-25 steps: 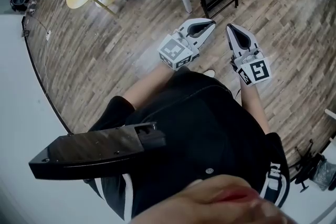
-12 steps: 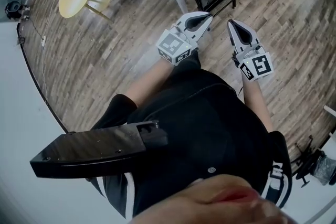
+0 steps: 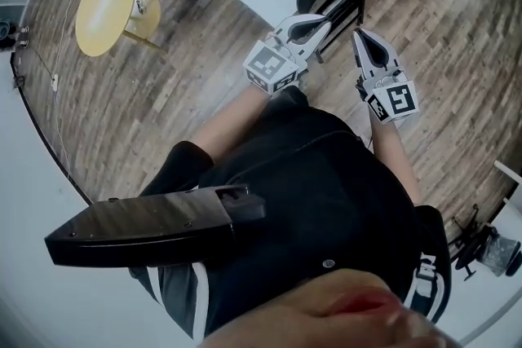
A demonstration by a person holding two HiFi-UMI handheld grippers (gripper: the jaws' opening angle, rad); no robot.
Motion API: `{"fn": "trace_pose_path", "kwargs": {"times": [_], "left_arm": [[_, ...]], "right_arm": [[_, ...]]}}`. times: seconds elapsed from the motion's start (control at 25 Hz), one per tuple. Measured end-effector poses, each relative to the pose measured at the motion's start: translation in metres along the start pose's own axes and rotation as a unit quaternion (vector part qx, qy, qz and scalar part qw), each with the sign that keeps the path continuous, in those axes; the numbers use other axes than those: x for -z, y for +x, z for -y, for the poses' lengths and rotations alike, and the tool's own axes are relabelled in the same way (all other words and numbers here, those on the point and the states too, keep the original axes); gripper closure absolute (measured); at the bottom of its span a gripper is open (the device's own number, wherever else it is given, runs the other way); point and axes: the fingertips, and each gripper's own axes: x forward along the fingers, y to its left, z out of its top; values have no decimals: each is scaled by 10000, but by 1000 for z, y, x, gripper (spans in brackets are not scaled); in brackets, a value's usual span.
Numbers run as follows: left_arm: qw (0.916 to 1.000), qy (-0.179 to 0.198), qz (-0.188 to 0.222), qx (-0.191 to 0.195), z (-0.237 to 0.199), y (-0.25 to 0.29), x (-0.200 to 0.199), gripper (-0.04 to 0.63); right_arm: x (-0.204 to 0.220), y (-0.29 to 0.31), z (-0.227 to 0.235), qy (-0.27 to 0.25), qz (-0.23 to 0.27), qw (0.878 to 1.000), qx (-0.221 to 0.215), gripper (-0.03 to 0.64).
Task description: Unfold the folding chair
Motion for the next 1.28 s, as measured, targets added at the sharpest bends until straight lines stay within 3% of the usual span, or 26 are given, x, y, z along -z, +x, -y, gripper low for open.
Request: {"fn": "trace_pose_path", "kwargs": {"times": [0.32, 0.52, 0.68, 0.88, 1.28], "left_arm": [[9997, -48, -228, -34, -84, 17, 23, 591], [9990, -68, -381, -237, -119, 28, 47, 591], [9953, -220, -790, -511, -149, 35, 89, 585], [9899, -350, -1207, -649, -179, 46, 144, 473], [9759, -428, -1926, -934, -211, 86, 218, 351]], "right_arm": [[29, 68, 38, 280, -173, 9975, 633, 609], [40, 93, 48, 323, -303, 9969, 650, 609], [39, 99, 53, 375, -367, 9966, 637, 609], [45, 95, 56, 414, -534, 9951, 720, 609], [52, 73, 64, 519, -591, 9933, 844, 609]]}}
